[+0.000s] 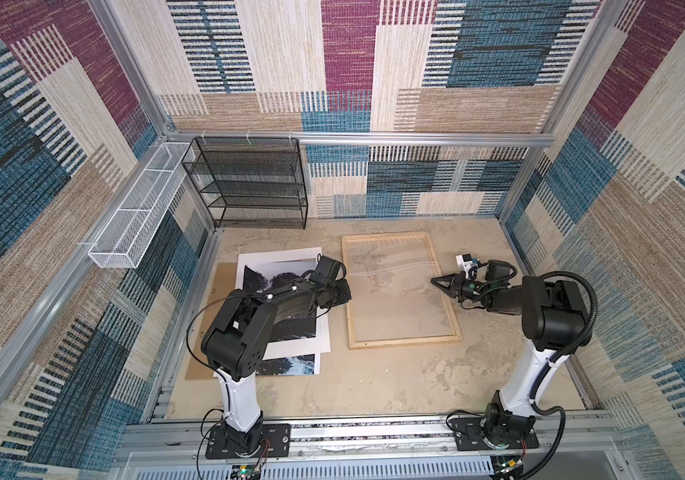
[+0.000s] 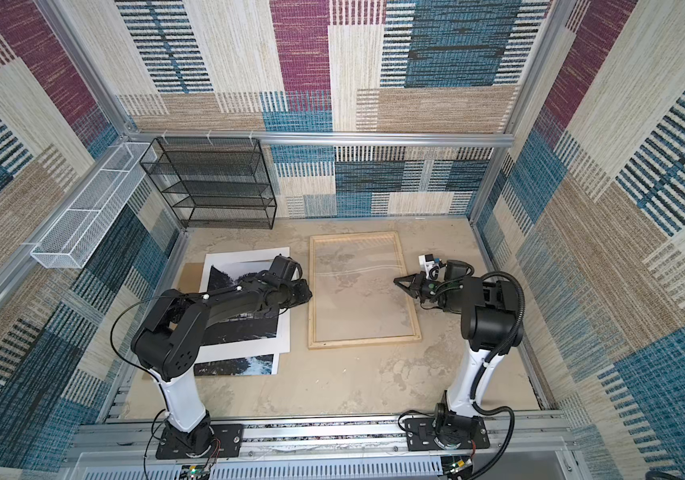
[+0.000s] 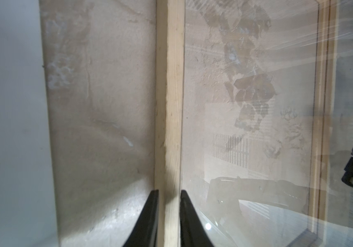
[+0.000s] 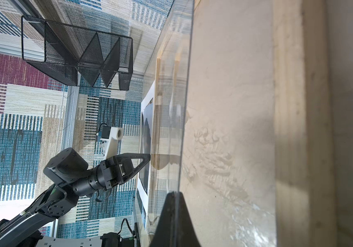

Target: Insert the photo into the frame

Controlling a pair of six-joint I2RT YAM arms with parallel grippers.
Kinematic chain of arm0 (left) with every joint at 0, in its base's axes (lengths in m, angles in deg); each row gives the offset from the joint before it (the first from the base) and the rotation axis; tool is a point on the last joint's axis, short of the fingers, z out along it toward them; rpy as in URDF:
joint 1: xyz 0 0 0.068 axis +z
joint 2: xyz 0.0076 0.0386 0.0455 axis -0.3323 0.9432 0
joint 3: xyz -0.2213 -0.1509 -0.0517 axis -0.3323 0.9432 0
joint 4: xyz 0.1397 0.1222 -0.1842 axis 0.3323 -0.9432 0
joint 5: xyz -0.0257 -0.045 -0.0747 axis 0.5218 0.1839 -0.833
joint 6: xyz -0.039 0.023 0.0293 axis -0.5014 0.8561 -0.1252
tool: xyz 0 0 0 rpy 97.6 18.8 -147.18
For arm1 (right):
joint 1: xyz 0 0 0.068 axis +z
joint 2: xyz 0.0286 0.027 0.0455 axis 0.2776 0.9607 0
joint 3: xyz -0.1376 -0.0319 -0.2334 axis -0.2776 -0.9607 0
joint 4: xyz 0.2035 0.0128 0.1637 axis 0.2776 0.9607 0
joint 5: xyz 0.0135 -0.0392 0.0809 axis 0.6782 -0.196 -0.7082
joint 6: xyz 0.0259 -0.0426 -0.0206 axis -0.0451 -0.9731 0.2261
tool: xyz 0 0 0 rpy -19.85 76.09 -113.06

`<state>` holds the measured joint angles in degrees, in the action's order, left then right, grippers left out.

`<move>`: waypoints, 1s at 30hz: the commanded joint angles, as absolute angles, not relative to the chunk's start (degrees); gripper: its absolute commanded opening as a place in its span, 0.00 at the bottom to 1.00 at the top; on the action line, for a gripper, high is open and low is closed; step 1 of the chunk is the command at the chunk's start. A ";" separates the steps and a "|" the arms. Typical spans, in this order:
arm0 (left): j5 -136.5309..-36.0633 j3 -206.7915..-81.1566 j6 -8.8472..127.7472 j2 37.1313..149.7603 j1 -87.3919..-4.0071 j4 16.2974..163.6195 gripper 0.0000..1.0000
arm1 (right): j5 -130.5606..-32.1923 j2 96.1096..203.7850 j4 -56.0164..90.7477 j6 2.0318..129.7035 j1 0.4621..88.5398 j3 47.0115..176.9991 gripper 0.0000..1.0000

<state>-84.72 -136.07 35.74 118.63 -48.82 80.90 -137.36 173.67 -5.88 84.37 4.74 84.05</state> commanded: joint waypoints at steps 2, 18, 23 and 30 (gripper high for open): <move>-85.72 -136.75 37.55 119.05 -48.84 81.09 0.23 | -139.35 174.11 -6.44 83.74 4.69 85.58 0.00; -86.32 -137.69 38.44 119.66 -48.83 80.26 0.23 | -140.93 175.34 2.62 77.44 4.75 89.73 0.00; -86.79 -137.98 38.31 120.02 -48.85 80.25 0.22 | -140.75 175.52 1.91 78.24 4.80 89.11 0.00; -87.25 -138.24 38.11 120.36 -49.00 80.38 0.22 | -140.12 175.59 -0.32 80.00 4.87 87.31 0.00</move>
<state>-85.96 -137.77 36.22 120.16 -48.84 80.11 -138.65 175.40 1.75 79.06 4.63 87.53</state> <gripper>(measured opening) 0.222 0.052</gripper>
